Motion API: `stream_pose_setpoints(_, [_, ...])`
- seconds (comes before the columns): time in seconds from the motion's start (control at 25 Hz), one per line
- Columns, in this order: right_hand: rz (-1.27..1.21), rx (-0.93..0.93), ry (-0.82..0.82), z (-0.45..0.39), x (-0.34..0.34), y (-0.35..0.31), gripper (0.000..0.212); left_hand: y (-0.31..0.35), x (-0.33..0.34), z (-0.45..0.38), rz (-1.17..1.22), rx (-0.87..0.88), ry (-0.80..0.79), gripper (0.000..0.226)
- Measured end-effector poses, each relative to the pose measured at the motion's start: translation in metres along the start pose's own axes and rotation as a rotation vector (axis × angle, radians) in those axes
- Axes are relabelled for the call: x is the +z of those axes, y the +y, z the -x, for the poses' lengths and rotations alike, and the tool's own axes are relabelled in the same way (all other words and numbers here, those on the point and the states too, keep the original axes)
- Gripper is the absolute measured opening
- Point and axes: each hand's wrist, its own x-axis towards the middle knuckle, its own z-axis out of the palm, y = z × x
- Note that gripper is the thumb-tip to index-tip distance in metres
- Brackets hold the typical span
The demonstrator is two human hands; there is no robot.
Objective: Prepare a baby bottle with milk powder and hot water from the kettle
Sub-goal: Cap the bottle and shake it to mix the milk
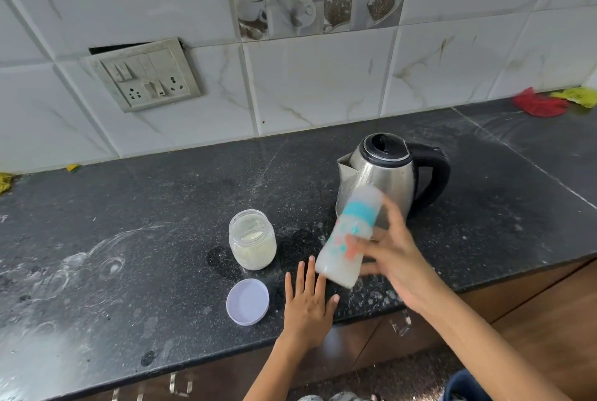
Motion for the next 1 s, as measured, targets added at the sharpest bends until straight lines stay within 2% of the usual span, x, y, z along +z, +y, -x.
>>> stream_pose_setpoints(0.08, [0.009, 0.042, -0.063, 0.003, 0.003, 0.003, 0.092, -0.003, 0.005, 0.001, -0.028, 0.033, 0.008, 0.058])
stream_pose_setpoints(0.2, [-0.267, -0.015, 0.113, -0.011, -0.004, 0.001, 0.082, -0.001, -0.002, -0.003, 0.020, -0.039, 0.075, 0.062])
stream_pose_setpoints(0.24, [-0.289, 0.002, 0.108, -0.010, -0.002, 0.001, 0.079, 0.001, -0.004, -0.003, 0.039, -0.039, 0.111, 0.059])
stream_pose_setpoints(0.36, [-0.179, 0.104, -0.081, 0.003, 0.012, 0.010, 0.074, 0.001, 0.000, 0.002, 0.072, 0.070, 0.149, 0.053])
stream_pose_setpoints(0.44, [-0.282, 0.028, 0.009, -0.005, 0.007, 0.010, 0.071, -0.002, 0.000, -0.001, 0.077, 0.050, 0.136, 0.050])
stream_pose_setpoints(0.52, [-0.379, -0.025, 0.129, -0.010, 0.002, 0.001, 0.068, 0.001, 0.000, -0.004, 0.063, -0.010, 0.111, 0.059])
stream_pose_setpoints(0.68, [-0.121, 0.054, -0.031, 0.003, 0.008, 0.003, 0.073, 0.000, 0.007, 0.002, 0.067, 0.063, 0.195, 0.050])
stream_pose_setpoints(0.8, [-0.229, -0.068, 0.161, -0.006, -0.002, -0.001, 0.071, 0.009, -0.004, 0.004, 0.026, -0.008, 0.132, 0.054])
stream_pose_setpoints(0.84, [-0.219, -0.064, 0.176, -0.007, -0.003, -0.003, 0.073, 0.012, -0.006, 0.005, 0.023, -0.022, 0.124, 0.054])
stream_pose_setpoints(0.96, [-0.108, -0.011, 0.068, 0.000, 0.002, 0.001, 0.081, 0.012, -0.008, 0.009, 0.020, -0.015, 0.083, 0.052])
stream_pose_setpoints(1.0, [-0.135, -0.045, 0.094, -0.001, 0.001, 0.002, 0.080, 0.011, -0.009, 0.008, 0.018, -0.024, 0.080, 0.052])
